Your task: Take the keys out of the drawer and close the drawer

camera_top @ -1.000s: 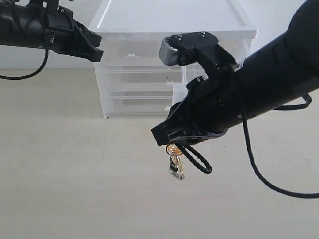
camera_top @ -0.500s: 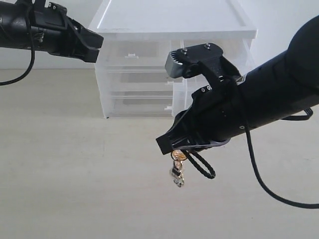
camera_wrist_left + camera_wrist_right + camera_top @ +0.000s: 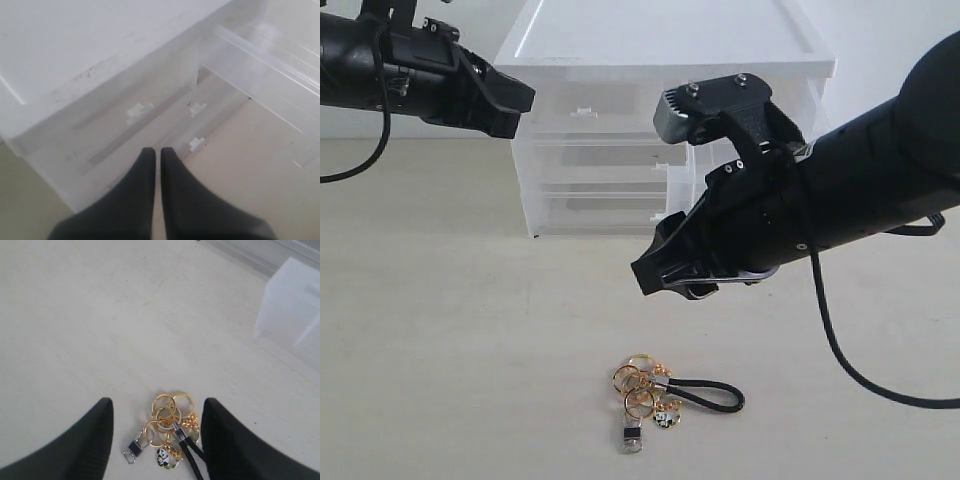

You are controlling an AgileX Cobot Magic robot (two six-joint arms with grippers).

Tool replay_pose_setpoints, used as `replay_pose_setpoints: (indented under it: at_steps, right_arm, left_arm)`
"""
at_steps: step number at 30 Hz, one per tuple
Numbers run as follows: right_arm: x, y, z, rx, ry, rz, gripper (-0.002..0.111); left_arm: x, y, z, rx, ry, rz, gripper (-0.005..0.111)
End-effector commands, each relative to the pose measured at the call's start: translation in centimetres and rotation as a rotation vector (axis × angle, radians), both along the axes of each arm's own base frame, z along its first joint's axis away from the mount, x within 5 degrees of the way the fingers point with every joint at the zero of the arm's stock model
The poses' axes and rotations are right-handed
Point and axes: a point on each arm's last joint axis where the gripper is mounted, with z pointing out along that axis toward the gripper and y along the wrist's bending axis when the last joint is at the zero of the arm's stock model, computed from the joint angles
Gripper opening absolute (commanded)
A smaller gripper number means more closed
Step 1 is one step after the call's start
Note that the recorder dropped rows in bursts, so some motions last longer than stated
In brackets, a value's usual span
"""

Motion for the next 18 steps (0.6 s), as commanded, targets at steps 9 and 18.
replay_pose_setpoints:
  at_steps: [9, 18]
  right_arm:
    - [0.1, -0.1, 0.4, 0.009, -0.041, -0.017, 0.047]
    - [-0.8, -2.3, 5.2, 0.009, -0.201, -0.093, 0.046]
  left_arm:
    - [-1.1, -0.5, -0.2, 0.014, 0.052, -0.116, 0.004]
    - [-1.3, -0.1, -1.0, 0.063, 0.101, -0.082, 0.004]
